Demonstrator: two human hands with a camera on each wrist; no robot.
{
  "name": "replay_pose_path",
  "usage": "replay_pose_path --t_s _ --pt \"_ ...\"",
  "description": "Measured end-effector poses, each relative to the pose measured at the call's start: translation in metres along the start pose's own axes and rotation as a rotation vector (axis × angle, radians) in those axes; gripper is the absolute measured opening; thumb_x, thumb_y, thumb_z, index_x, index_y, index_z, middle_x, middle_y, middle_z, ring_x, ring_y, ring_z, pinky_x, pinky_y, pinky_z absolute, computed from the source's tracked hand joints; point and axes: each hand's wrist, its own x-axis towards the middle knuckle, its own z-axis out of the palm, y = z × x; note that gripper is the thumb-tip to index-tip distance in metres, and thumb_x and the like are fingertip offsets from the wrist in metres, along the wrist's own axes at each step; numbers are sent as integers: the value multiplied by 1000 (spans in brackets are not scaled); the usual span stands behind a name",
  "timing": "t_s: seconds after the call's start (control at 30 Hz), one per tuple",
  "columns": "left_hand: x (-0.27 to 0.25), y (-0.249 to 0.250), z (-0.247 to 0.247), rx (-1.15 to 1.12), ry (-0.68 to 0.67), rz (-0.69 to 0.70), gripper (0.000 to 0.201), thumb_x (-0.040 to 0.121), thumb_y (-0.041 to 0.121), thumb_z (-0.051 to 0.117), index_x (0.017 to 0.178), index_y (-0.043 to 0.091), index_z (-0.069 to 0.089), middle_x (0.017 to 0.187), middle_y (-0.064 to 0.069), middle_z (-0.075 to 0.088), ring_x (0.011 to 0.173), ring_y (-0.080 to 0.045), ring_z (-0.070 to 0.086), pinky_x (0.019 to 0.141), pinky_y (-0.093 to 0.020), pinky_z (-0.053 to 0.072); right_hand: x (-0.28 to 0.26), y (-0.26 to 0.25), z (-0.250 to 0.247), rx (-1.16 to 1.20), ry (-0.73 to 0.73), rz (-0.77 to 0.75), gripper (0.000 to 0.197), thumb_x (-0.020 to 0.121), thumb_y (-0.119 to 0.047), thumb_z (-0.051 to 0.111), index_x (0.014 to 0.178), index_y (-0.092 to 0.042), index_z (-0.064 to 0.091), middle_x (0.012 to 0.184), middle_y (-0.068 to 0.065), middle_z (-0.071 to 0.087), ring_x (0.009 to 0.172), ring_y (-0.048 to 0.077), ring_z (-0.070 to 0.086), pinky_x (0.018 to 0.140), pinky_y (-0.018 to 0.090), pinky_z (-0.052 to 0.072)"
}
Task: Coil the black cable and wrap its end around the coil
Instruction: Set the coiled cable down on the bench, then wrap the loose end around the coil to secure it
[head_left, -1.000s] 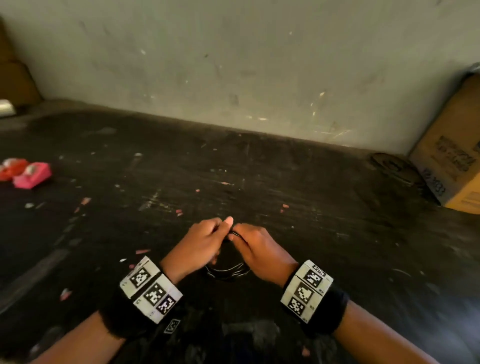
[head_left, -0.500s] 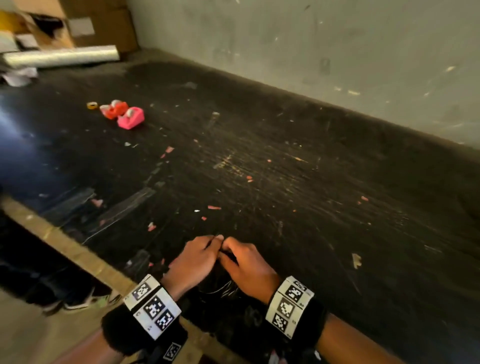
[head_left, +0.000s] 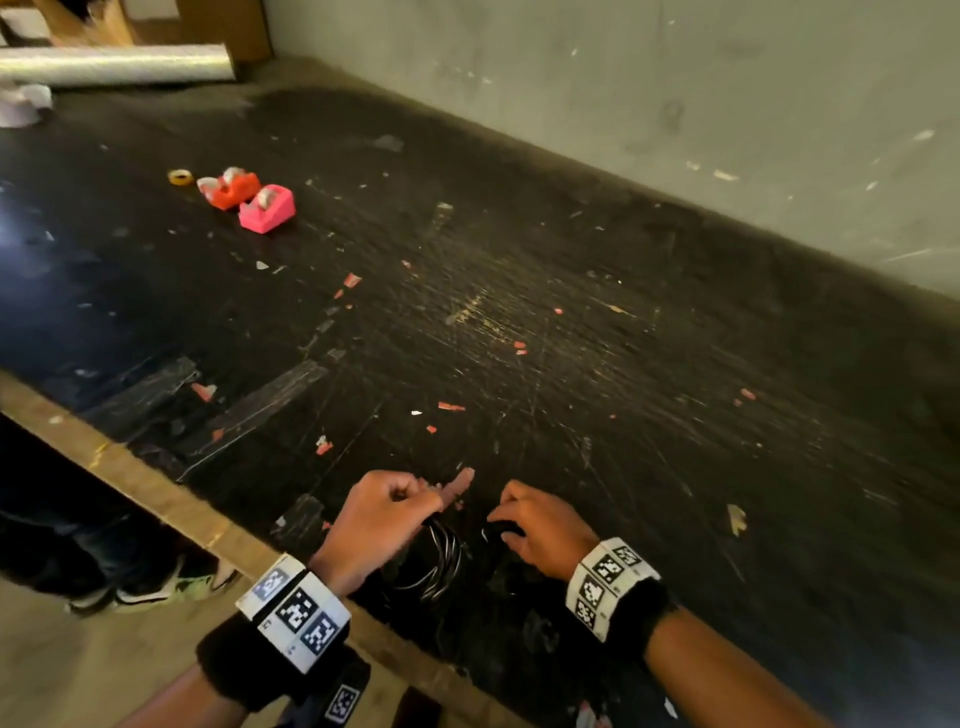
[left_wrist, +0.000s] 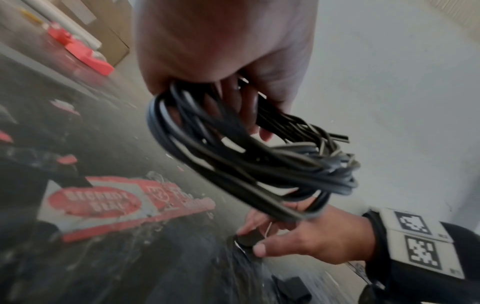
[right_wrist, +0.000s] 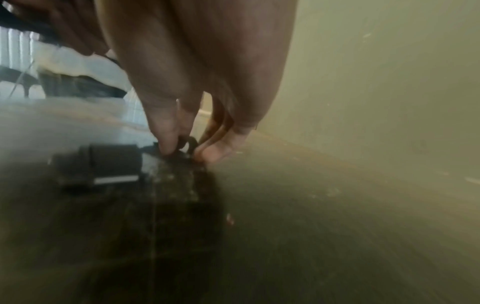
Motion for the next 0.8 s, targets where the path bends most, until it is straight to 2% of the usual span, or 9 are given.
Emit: replay_pose_path --t_s 0.1,0.2,0.27,0.33,0.4,0.5,0.6,0.73,0.8 --pt "11 -9 11 -76 -125 -5 45 80 1 62 41 19 48 90 5 78 103 2 66 93 -22 43 -2 -2 0 -4 19 34 31 94 -18 54 124 -13 61 120 11 58 111 27 57 95 38 47" --pt "22 -14 27 9 -214 -11 21 67 24 71 49 17 63 116 -6 72 127 3 48 103 -31 39 -12 -4 -9 175 215 51 25 91 -18 60 114 -10 69 104 13 69 96 22 64 82 28 47" --pt "25 -8 39 152 -214 18 21 61 45 71 60 24 71 114 4 70 120 4 53 98 -28 45 -24 -6 -17 281 361 22 19 88 -14 65 105 -8 73 94 13 72 84 17 66 73 21 44" --pt "27 2 51 173 -175 71 24 71 39 72 61 18 68 75 8 68 75 3 61 67 -13 45 -37 -8 -26 317 427 -15 17 88 -11 65 102 -8 74 91 11 72 82 16 67 73 22 49" --pt "26 18 62 161 -187 133 21 77 29 73 62 16 66 45 10 53 45 5 46 48 -14 35 -54 -5 -34 325 484 -21 16 88 -10 64 101 -8 74 92 10 72 83 16 68 75 23 53" --pt "24 35 79 177 -335 191 21 80 31 70 62 20 68 41 15 55 44 6 47 52 -17 36 -79 5 -42 328 551 6 16 89 -8 63 101 -8 73 91 7 72 81 11 67 74 16 51" --pt "19 52 102 153 -459 281 31 86 11 63 56 21 61 38 16 52 41 6 45 48 -11 33 -100 13 -43 366 651 128 12 88 -6 64 92 -10 74 81 1 71 73 1 63 69 8 48" --pt "14 68 132 115 -443 399 41 85 5 62 49 21 53 39 13 47 43 4 41 49 -13 30 -107 24 -51 802 840 484 22 88 2 60 72 -10 68 68 10 68 48 14 62 46 19 53" --pt "10 75 145 104 -437 415 43 85 6 62 47 21 50 37 13 42 40 2 37 45 -14 27 -117 30 -64 1043 912 545 27 90 3 58 68 -11 64 67 12 66 44 14 61 42 20 54"
